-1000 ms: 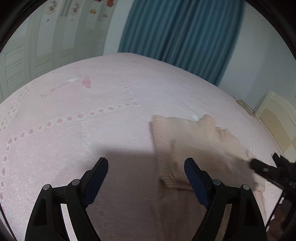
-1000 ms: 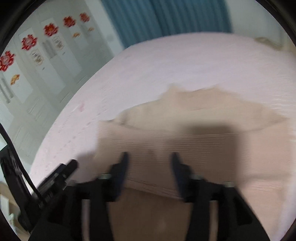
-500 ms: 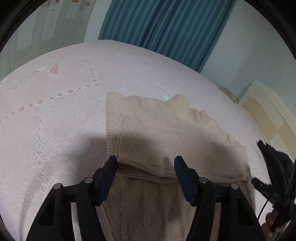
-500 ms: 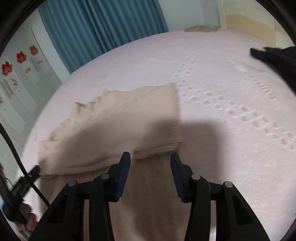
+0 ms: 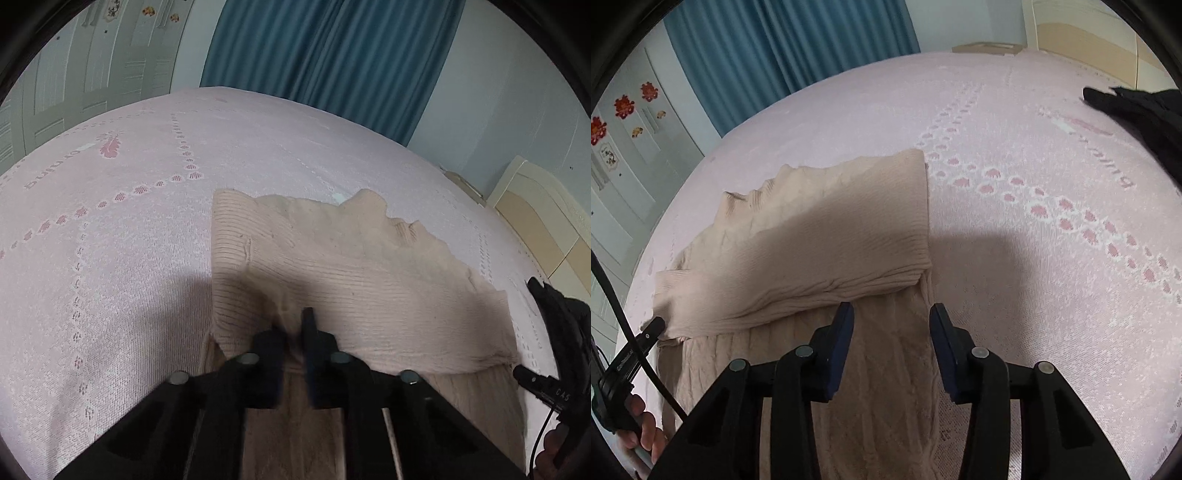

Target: Fold small clothes

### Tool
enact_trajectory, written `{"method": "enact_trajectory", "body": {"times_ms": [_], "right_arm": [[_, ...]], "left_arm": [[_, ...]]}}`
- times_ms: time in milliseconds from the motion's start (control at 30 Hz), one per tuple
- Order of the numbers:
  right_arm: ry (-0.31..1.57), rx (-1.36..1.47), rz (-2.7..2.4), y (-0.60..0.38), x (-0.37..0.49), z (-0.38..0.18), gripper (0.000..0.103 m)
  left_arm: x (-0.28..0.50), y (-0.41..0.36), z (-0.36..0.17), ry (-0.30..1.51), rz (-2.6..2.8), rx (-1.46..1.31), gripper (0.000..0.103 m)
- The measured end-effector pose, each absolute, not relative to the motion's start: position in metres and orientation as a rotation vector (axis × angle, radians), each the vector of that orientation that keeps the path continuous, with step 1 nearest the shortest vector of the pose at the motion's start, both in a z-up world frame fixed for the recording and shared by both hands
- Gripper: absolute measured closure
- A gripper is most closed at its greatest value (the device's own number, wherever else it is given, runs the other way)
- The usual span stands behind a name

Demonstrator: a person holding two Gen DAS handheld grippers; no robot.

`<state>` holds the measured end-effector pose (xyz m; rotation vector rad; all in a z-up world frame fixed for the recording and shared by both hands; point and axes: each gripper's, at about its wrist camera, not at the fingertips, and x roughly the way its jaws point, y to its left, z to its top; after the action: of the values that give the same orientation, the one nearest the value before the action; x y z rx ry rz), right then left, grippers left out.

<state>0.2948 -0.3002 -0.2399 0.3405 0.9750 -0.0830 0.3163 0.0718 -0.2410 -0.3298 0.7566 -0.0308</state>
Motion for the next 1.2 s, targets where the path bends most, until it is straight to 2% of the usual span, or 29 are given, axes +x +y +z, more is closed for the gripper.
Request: {"method": "enact_trajectory", "body": {"times_ms": [167, 333, 433, 567, 667, 833, 1100, 1200], "right_arm": [[0.978, 0.361, -0.084, -0.303, 0.297, -0.242, 0.060], [0.994, 0.289, -0.124, -0.294, 0.299, -0.244, 0.060], [0.980, 0.222, -0.163, -0.286, 0.298, -0.243, 0.060], [0.930, 0.126, -0.184, -0.274, 0.293, -0.236, 0.060], [0.899, 0.092, -0.177, -0.268, 0.291, -0.232, 0.060], [0.884, 0.058, -0.172, -0.261, 0.290, -0.230, 0.060], [0.877, 0.034, -0.168, -0.254, 0.289, -0.229, 0.060], [0.905, 0.047, -0.126, -0.252, 0.290, -0.230, 0.063]], "left_arm": [[0.307, 0.072, -0.222, 0.642, -0.031, -0.342, 0.096], [0.318, 0.060, -0.238, 0.744, 0.026, -0.261, 0.096], [0.320, 0.059, -0.242, 0.777, 0.069, -0.242, 0.093], [0.317, 0.041, -0.241, 0.786, 0.115, -0.117, 0.074], [0.318, 0.024, -0.241, 0.792, 0.171, 0.003, 0.069], [0.318, 0.026, -0.240, 0.794, 0.209, 0.024, 0.060], [0.314, 0.030, -0.239, 0.793, 0.201, -0.008, 0.058], [0.313, 0.032, -0.239, 0.790, 0.190, -0.027, 0.058]]}}
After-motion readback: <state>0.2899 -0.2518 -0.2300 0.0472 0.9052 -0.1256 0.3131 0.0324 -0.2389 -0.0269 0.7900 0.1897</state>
